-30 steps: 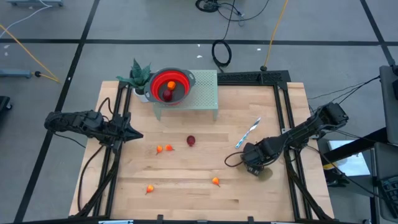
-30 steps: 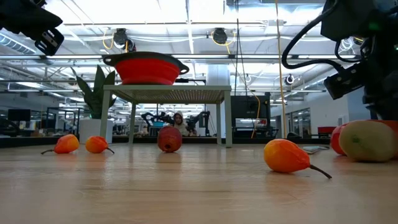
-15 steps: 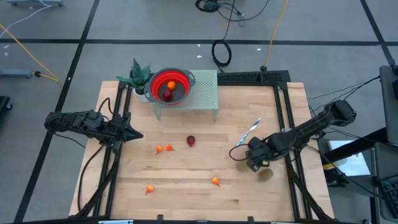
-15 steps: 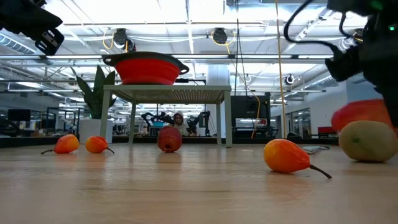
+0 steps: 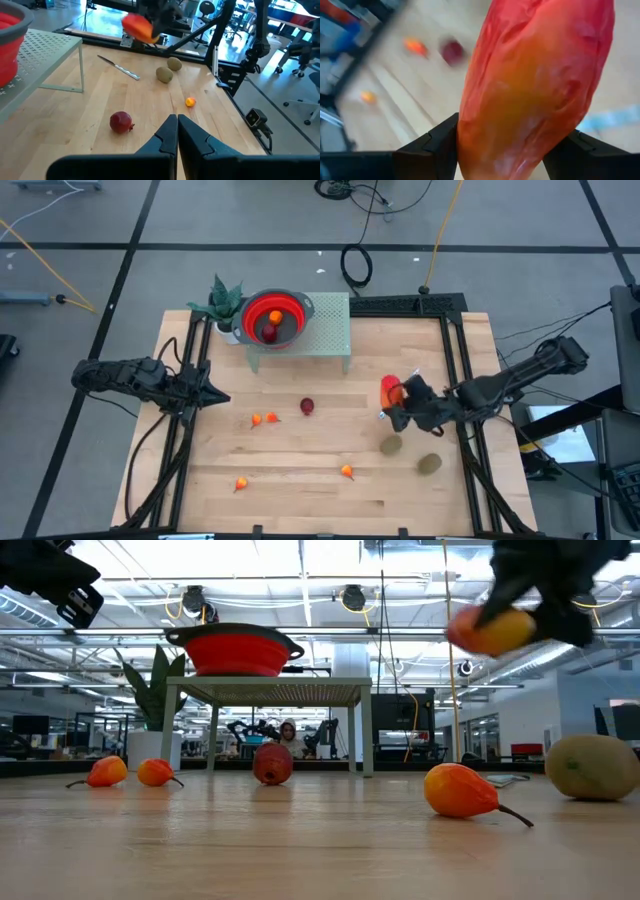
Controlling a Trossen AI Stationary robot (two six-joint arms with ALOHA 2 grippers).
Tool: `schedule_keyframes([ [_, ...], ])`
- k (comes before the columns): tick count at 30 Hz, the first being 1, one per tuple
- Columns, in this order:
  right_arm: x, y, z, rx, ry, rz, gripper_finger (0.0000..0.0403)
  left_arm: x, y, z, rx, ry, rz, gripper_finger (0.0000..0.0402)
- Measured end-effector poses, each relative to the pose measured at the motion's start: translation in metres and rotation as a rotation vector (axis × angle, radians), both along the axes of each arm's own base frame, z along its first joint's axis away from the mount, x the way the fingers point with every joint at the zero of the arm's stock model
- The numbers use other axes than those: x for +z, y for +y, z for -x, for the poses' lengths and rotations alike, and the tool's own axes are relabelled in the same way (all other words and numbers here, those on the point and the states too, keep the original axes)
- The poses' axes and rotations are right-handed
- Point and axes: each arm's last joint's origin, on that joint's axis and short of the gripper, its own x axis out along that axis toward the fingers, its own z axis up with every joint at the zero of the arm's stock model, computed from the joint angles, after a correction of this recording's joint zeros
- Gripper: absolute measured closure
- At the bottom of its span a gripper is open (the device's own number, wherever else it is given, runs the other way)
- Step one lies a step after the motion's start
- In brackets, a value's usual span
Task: Pick & Place Fruit
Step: Put the mango into the red strainer bowl on the shelf
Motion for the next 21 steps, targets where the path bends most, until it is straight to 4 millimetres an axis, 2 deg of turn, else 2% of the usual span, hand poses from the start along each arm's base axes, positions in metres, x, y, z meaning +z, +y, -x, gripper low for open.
schedule_keyframes([
  [8,0.031,0.001,-0.015,0.054,-0.277,0.318,0.0187,0.0,0.0,0.0,0.0,-0.011,-0.05,0.0392],
  [15,0.059,0.002,-0.024,0.126,-0.452,0.557,0.0187,0.0,0.003,0.0,0.088,-0.01,-0.044,0.0392],
  [21,0.081,0.005,-0.026,0.268,-0.61,0.755,0.0185,0.0,0.005,0.0,0.166,-0.01,-0.025,0.0392],
])
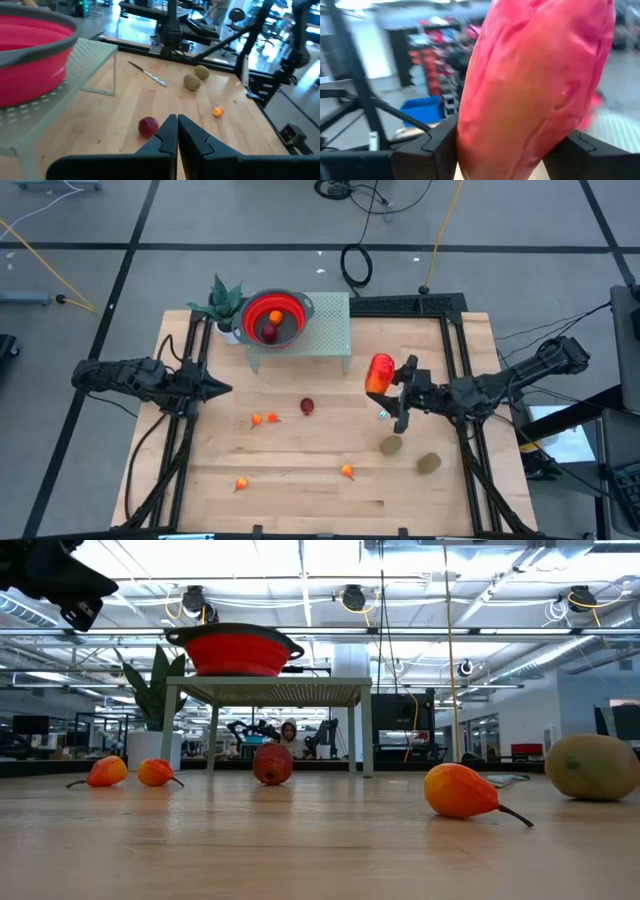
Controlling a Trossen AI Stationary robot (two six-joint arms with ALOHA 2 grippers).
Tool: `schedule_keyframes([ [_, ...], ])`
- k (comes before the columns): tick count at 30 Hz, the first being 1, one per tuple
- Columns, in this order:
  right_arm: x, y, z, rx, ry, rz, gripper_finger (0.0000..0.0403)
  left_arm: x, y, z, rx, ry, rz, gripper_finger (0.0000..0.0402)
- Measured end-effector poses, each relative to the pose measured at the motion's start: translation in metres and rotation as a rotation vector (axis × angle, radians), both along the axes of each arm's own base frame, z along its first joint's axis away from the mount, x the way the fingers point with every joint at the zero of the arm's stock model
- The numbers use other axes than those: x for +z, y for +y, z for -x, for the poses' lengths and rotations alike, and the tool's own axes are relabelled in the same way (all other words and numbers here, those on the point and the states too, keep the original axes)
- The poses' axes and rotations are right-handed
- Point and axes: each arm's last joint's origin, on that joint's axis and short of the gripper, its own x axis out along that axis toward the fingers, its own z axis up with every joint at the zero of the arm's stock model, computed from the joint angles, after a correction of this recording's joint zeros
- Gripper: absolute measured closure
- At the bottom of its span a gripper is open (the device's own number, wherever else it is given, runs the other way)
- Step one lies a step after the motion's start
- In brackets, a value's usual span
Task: Pick & Place Fruit
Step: Put the mango into the red strainer bowl on the shelf
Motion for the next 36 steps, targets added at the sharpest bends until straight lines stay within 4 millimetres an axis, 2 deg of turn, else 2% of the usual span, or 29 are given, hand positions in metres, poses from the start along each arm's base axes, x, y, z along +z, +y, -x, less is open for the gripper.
schedule_keyframes([
  [10,0.026,0.009,0.005,0.31,-0.273,0.25,0.0183,0.0,0.001,0.0,0.024,-0.001,0.026,0.0392],
  [22,0.039,0.017,0.015,0.631,-0.518,0.406,0.0181,0.0,0.001,0.0,0.029,-0.001,0.046,0.0392],
  [27,0.043,0.018,0.019,0.677,-0.586,0.428,0.0183,0.0,0.001,0.0,0.028,-0.001,0.046,0.0392],
  [36,0.042,0.017,0.018,0.663,-0.563,0.396,0.0182,0.0,0.001,0.0,0.028,-0.001,0.045,0.0392],
])
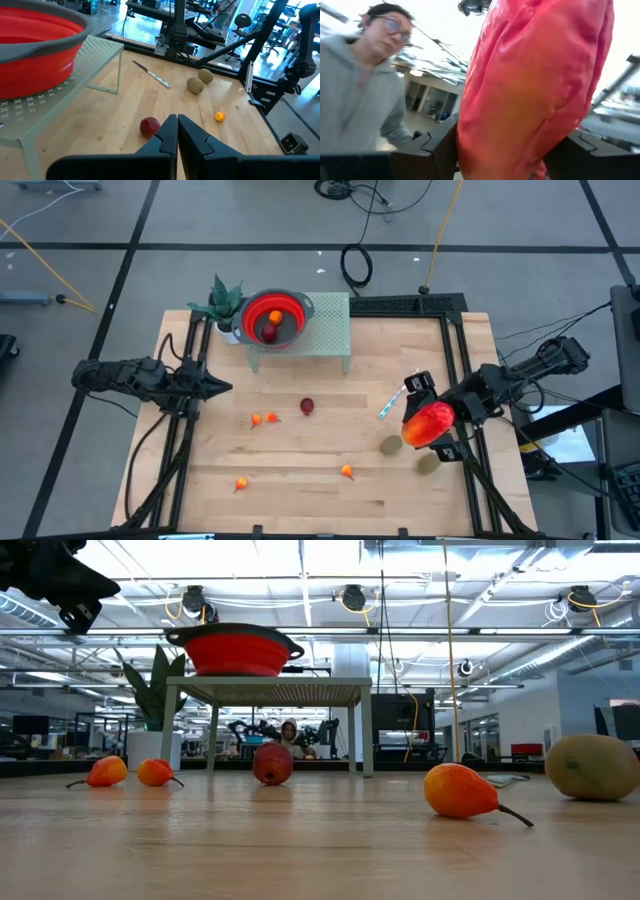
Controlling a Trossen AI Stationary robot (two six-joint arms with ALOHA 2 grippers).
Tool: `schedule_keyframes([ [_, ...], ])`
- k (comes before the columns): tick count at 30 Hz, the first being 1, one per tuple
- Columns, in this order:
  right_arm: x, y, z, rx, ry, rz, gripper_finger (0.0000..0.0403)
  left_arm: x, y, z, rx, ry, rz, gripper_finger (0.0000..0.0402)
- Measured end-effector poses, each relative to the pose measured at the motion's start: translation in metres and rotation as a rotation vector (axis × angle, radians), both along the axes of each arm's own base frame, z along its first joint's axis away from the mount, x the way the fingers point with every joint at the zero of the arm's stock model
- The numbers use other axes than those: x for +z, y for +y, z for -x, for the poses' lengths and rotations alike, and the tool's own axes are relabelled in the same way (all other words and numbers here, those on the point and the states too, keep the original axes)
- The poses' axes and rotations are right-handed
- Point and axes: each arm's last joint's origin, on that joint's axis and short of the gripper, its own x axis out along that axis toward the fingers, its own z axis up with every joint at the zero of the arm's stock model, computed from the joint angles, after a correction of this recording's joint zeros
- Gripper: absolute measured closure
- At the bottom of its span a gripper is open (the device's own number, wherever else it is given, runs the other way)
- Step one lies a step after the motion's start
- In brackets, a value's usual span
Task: Pick & Place Fruit
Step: Put the mango into the red strainer bowl on the shelf
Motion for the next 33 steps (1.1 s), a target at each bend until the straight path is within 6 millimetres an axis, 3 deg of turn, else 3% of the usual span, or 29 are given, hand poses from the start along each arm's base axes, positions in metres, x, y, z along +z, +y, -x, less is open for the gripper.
schedule_keyframes([
  [10,0.001,-0.014,-0.005,-0.371,0.122,-0.33,0.0177,0.0,0.0,0.0,0.0,0.0,-0.001,0.0392],
  [23,0.013,-0.031,0.007,-0.661,0.034,-0.72,0.0178,0.0,0.002,0.0,0.083,-0.004,-0.022,0.0392],
  [33,0.015,-0.036,0.011,-0.735,0.012,-0.832,0.0177,0.0,0.002,0.0,0.083,-0.003,-0.023,0.0392],
])
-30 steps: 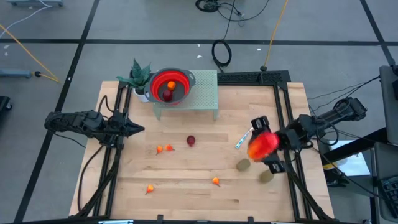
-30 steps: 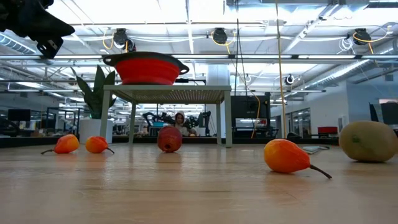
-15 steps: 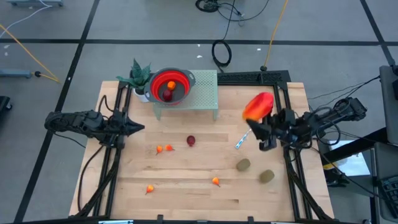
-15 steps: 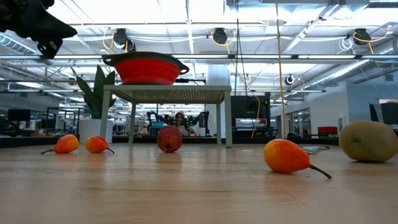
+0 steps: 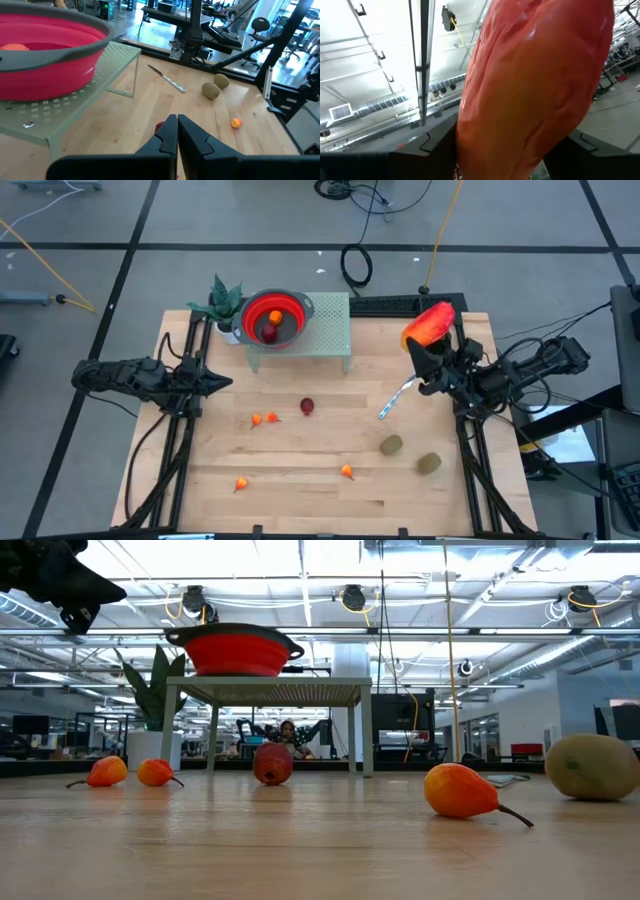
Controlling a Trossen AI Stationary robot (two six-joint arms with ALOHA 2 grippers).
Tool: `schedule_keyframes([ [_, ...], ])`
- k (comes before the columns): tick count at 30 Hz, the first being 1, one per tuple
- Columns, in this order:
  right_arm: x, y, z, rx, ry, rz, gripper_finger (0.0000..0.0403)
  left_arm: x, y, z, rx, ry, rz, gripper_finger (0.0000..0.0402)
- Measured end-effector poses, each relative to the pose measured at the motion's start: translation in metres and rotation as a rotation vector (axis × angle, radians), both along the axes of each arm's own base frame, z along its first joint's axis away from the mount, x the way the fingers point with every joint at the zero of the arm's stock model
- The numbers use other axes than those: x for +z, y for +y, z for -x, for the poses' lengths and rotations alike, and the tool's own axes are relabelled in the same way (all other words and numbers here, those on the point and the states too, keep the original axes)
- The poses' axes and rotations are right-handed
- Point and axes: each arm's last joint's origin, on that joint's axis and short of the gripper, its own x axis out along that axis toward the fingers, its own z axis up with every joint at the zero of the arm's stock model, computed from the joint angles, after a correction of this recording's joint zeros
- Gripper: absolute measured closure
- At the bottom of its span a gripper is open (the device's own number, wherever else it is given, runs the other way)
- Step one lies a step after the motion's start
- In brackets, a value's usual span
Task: Pick & Place Fruit
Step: Put the mango into the red strainer bowl on the shelf
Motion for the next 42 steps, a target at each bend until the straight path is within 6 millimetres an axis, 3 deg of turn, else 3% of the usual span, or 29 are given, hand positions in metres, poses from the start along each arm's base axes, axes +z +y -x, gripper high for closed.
schedule_keyframes([
  [7,-0.007,-0.004,-0.007,-0.065,0.112,0.005,0.0184,0.0,0.0,0.0,0.0,0.003,-0.001,0.0392],
  [15,-0.043,-0.015,-0.022,-0.4,0.608,0.017,0.0184,-0.001,0.0,0.0,0.0,0.011,-0.002,0.0392],
  [33,-0.079,-0.036,-0.056,-0.678,1.279,0.561,0.0179,-0.002,0.0,0.0,0.001,0.023,-0.004,0.0392],
  [42,-0.083,-0.048,-0.064,-0.774,1.513,0.774,0.0177,-0.002,0.001,0.001,0.043,0.021,-0.007,0.0392],
])
